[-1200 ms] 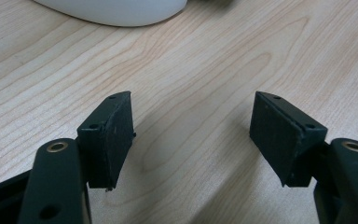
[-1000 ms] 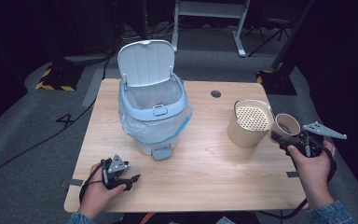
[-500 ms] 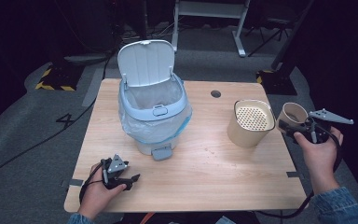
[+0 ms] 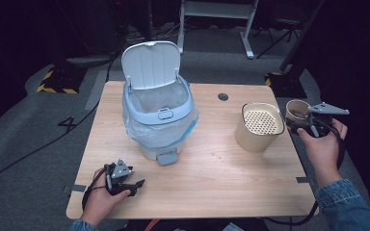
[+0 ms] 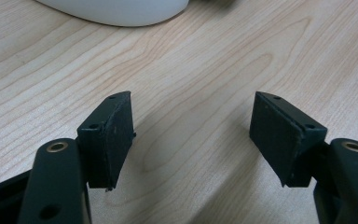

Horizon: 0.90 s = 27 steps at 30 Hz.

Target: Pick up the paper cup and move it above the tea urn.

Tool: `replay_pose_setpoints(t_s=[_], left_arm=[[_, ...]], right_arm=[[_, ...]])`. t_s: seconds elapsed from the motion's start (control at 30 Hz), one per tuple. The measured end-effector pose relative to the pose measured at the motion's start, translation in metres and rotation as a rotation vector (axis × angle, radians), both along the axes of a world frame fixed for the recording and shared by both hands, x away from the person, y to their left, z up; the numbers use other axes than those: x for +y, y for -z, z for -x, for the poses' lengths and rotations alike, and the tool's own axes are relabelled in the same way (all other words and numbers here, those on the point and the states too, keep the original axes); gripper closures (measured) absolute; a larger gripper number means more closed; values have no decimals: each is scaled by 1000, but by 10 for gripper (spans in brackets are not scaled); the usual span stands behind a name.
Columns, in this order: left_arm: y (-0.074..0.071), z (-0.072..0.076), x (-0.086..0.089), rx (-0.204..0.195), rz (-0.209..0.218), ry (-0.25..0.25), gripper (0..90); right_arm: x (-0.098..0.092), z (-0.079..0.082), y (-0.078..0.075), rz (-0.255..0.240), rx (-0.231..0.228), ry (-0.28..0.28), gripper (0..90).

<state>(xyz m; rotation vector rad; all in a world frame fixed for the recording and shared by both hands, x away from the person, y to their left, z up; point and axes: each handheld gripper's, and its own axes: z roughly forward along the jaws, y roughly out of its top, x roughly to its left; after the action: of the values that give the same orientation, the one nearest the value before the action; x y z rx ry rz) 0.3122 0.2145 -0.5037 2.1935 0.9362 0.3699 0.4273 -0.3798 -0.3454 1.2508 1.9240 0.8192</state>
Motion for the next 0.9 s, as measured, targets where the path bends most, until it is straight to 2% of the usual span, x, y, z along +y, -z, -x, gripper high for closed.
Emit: replay_pose_setpoints(t_s=[0.07, 0.13, 0.23, 0.27, 0.3, 0.33, 0.37, 0.53, 0.6, 0.63, 0.67, 0.7, 0.73, 0.77, 0.8, 0.9], left_arm=[[0, 0, 0, 0, 0, 0, 309], [0, 0, 0, 0, 0, 0, 309], [0, 0, 0, 0, 0, 0, 309], [0, 0, 0, 1, 0, 0, 309], [0, 0, 0, 1, 0, 0, 309], [0, 0, 0, 0, 0, 0, 309], [0, 0, 0, 0, 0, 0, 309], [0, 0, 0, 1, 0, 0, 309], [0, 0, 0, 1, 0, 0, 309], [0, 0, 0, 1, 0, 0, 309], [0, 0, 0, 0, 0, 0, 309], [0, 0, 0, 1, 0, 0, 309], [0, 0, 0, 1, 0, 0, 309], [0, 0, 0, 0, 0, 0, 309], [0, 0, 0, 1, 0, 0, 309], [0, 0, 0, 1, 0, 0, 309]], right_arm=[[3, -6, 1, 52, 12, -7, 337], [4, -8, 2, 68, 20, -10, 337], [7, -12, 2, 124, 34, -9, 337], [10, -15, 2, 181, 35, -9, 338], [10, -15, 2, 181, 35, -9, 338], [13, -17, 1, 244, 33, -18, 338], [13, -17, 1, 244, 33, -18, 338], [20, -22, 3, 338, 48, -37, 340], [25, -24, 4, 402, 42, -52, 341], [25, -24, 4, 402, 42, -52, 341], [26, -25, 5, 419, 39, -56, 342], [29, -26, 6, 462, 40, -68, 343], [29, -26, 6, 462, 40, -68, 343], [29, -26, 6, 484, 35, -75, 343], [32, -27, 7, 548, 24, -92, 343], [35, -27, 7, 593, 23, -109, 344]])
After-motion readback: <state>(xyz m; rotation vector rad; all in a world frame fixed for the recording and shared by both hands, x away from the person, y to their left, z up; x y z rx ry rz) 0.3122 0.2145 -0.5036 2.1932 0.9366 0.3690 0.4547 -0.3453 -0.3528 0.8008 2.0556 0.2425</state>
